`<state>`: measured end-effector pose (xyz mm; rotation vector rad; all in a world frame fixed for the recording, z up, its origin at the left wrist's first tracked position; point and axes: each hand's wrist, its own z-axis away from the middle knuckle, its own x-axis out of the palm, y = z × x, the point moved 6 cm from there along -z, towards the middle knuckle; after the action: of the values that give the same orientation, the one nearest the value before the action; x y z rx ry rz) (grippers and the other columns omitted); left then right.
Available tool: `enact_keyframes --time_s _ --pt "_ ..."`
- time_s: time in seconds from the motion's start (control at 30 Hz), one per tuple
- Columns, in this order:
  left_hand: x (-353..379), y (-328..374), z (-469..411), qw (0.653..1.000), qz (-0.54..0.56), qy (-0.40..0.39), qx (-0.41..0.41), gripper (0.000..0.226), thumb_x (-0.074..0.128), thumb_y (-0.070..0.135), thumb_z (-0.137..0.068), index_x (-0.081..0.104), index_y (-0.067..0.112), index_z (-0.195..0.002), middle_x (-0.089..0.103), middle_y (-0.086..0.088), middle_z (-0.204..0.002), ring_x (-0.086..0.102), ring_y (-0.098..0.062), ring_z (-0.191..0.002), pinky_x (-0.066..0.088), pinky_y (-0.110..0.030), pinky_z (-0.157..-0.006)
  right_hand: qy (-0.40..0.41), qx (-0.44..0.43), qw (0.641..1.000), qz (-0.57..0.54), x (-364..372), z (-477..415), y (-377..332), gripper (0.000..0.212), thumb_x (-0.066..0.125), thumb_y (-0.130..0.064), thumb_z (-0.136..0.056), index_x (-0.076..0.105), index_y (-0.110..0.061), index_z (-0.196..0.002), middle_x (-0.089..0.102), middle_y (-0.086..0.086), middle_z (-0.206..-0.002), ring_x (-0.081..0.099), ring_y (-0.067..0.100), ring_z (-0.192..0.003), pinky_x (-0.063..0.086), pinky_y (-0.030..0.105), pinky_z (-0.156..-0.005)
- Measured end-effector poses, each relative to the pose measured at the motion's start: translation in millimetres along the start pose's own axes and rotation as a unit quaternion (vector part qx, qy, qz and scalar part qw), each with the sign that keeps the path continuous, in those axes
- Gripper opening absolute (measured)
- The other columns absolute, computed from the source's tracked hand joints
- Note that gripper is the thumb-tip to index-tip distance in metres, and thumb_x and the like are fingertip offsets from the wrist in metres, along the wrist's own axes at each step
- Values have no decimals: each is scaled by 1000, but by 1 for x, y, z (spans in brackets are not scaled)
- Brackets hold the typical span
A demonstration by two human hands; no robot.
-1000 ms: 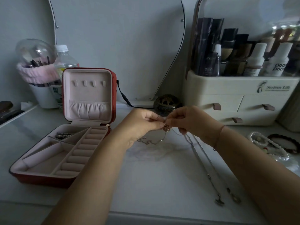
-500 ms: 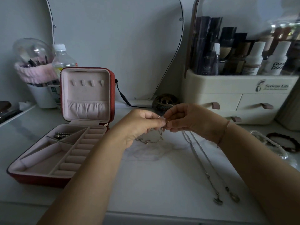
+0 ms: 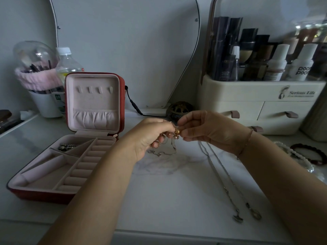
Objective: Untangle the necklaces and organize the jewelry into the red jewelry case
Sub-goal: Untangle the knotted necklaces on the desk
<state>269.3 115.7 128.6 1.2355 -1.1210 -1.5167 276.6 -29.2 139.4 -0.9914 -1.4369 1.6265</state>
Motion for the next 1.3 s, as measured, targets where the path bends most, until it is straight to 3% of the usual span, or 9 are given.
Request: enact_keyframes --time_s 0.23,0.4,0.53,0.7,0.83,1.07,1.3 --pt "1 -1 0 1000 13 1 -5 11 58 11 -88 68 9 -82 62 2 -63 41 -6 -51 25 -19 -46 20 0 1000 6 -1 -1 1 19 64 7 -79 63 -4 -94 70 13 -90 67 17 -74 56 21 -65" --pt "2 0 1 1000 -11 -7 4 10 61 13 -89 69 11 -85 68 0 -72 40 -5 -52 26 -16 -45 59 -21 989 136 -5 -3 0 12 66 -5 -83 70 -13 -91 69 3 -84 60 7 -69 51 16 -64" --pt "2 0 1 1000 -14 -6 7 9 62 12 -88 70 10 -85 70 -2 -77 39 -6 -53 26 -14 -42 71 -33 982 174 -5 -2 -3 10 65 -8 -85 71 -16 -88 67 -3 -75 56 2 -60 48 12 -59" --pt "2 0 1 1000 8 -17 3 11 60 12 -88 69 10 -81 66 2 -66 38 -5 -51 24 -18 -47 54 -25 973 221 -3 0 -4 3 69 -17 -82 70 -18 -83 64 1 -74 51 8 -64 44 19 -60" --pt "3 1 2 1000 15 -26 3 13 60 14 -89 66 12 -78 59 7 -59 38 -4 -50 24 -18 -47 36 -21 971 235 3 1 -1 18 75 -26 -73 73 -15 -87 64 15 -85 47 17 -73 39 27 -65" --pt "3 1 0 999 15 -30 3 26 61 18 -88 54 14 -64 46 3 -60 36 -4 -47 24 -16 -43 42 -41 970 235 5 0 -2 11 75 -26 -77 73 -17 -82 57 -1 -69 43 3 -58 36 15 -54" --pt "5 0 0 999 41 -34 -6 10 58 18 -90 55 13 -81 46 5 -57 33 -3 -44 22 -16 -41 58 -49 971 228 4 0 -4 13 72 -30 -78 73 -18 -84 63 -5 -72 45 0 -58 38 14 -57"
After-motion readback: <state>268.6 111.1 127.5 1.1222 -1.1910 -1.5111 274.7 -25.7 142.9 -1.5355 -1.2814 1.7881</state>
